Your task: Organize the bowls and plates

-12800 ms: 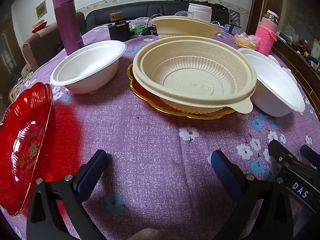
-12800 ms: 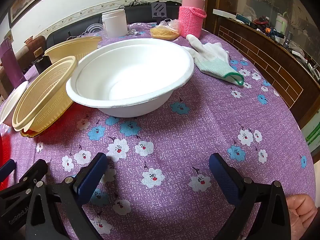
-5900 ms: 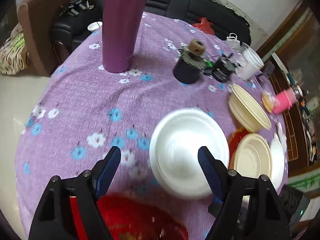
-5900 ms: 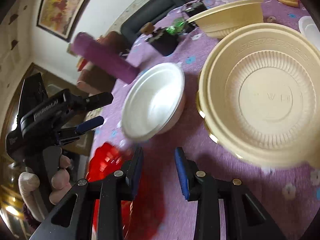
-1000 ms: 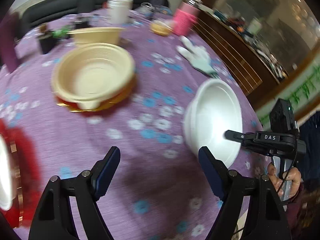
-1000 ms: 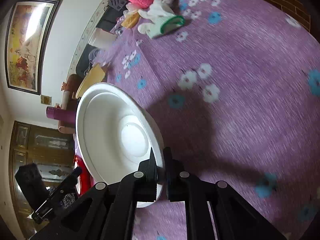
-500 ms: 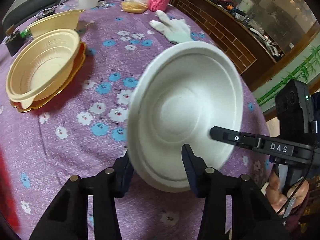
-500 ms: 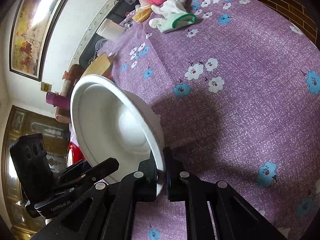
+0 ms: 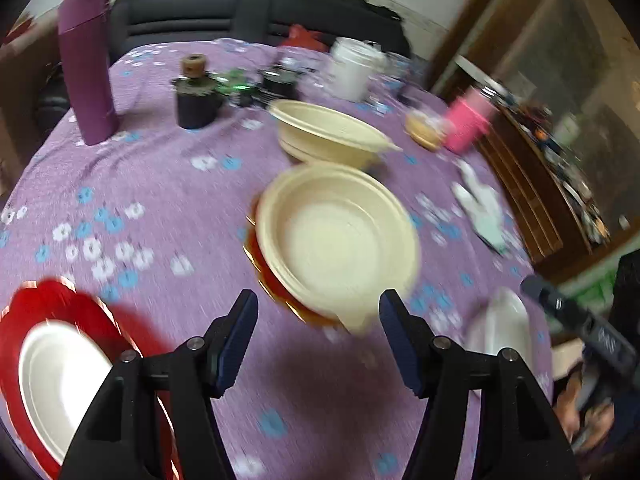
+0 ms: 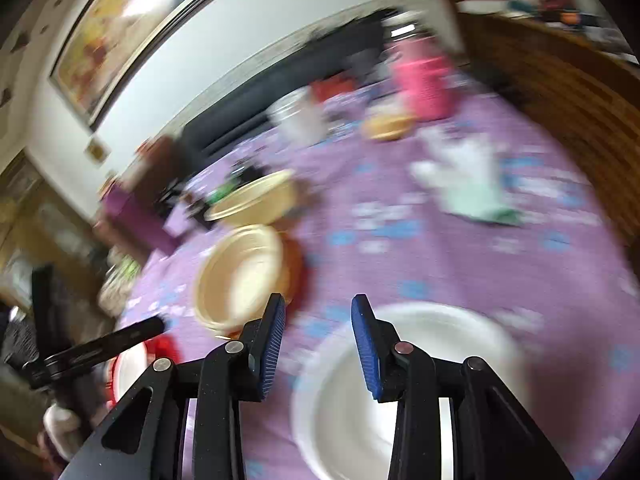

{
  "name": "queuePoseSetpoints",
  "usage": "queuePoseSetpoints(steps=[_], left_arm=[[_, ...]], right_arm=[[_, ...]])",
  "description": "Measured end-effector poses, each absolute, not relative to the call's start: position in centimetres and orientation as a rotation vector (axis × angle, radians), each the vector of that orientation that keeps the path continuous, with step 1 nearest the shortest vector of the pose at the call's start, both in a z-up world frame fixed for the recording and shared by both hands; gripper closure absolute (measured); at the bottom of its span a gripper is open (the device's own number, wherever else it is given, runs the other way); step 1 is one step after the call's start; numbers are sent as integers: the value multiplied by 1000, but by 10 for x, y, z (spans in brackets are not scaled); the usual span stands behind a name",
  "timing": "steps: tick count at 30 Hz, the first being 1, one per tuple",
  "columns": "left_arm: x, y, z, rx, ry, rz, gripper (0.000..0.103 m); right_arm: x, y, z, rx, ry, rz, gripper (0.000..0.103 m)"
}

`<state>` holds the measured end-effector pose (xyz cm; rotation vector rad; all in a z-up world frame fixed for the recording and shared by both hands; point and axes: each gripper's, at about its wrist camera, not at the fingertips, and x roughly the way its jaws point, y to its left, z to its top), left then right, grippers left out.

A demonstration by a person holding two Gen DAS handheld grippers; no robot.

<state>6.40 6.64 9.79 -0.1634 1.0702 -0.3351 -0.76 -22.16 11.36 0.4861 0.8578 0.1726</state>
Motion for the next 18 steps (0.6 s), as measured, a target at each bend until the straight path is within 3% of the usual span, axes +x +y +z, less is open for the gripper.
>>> queuePoseSetpoints(steps=[8, 9, 10, 11, 18], left_arm=[[119, 58, 52, -196, 1210, -306, 41], [120, 56, 51, -186, 1215, -304, 41], [121, 55, 50, -177, 1213, -302, 42], [120, 54, 52, -178, 1205, -321, 47], [110, 97, 97, -215, 1102, -305, 47]], right_arm=[[93, -154, 63, 388, 1047, 163, 66], [98, -152, 56, 388, 1055, 155, 73], [103, -149, 51, 393, 1060, 158, 90], [98, -147, 48, 395, 1060, 169, 90], [88, -110, 88, 314, 958, 233, 90]])
